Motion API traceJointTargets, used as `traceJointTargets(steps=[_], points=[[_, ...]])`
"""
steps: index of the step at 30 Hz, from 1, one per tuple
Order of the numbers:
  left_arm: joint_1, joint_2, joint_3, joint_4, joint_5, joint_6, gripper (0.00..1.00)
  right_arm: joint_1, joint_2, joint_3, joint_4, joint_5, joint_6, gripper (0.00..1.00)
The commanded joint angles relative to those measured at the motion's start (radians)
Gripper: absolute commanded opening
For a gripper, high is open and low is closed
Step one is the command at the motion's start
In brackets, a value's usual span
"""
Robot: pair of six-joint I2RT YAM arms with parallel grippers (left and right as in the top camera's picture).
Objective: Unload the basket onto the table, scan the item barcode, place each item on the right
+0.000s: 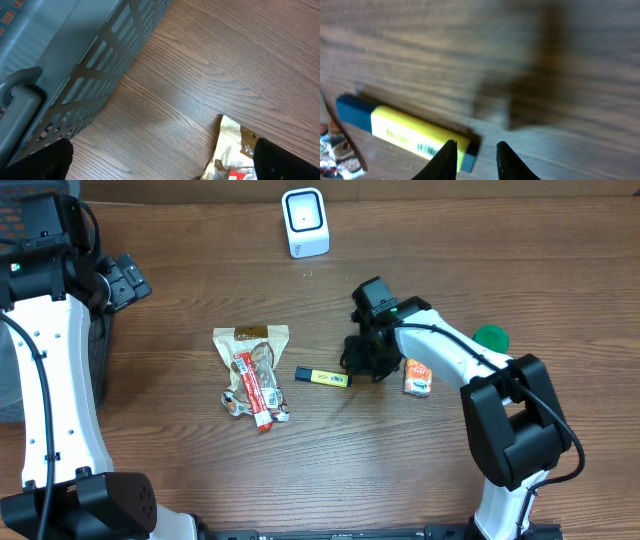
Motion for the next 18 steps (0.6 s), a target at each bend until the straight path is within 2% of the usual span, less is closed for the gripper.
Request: traceJointTargets(steps=[1,8,10,12,13,18], points=[[-0.002,-0.018,0.019,0.001,-0.008,0.012,1.0,0.047,0.016,0.004,-0.018,-0.033,0.033,0.27],[-0.002,-0.018,0.02,0.001,-0.006,0.012,1.0,0.147,0.016,0.004,-0.139,-0.039,0.147,0.28],[-0.002,-0.018,0.019,0.001,-0.006,0.012,1.0,0.192,0.016,0.004,-0.164,-0.09,0.151,0.32],[-0.002,-0.018,0.02,0.001,-0.006,0.012,1.0,0.222,0.015,0.009,-0.179,-0.145,0.085,0.32],[-0.002,-0.018,0.02,0.001,-0.006,0.012,1.0,0.225,0.005,0.032,-0.204,-0.125,0.043,0.28],[-0.002,-0.018,0.02,0.001,-0.006,0.012,1.0,0.174,-0.026,0.146,-0.216,0.043,-0.012,0.28]])
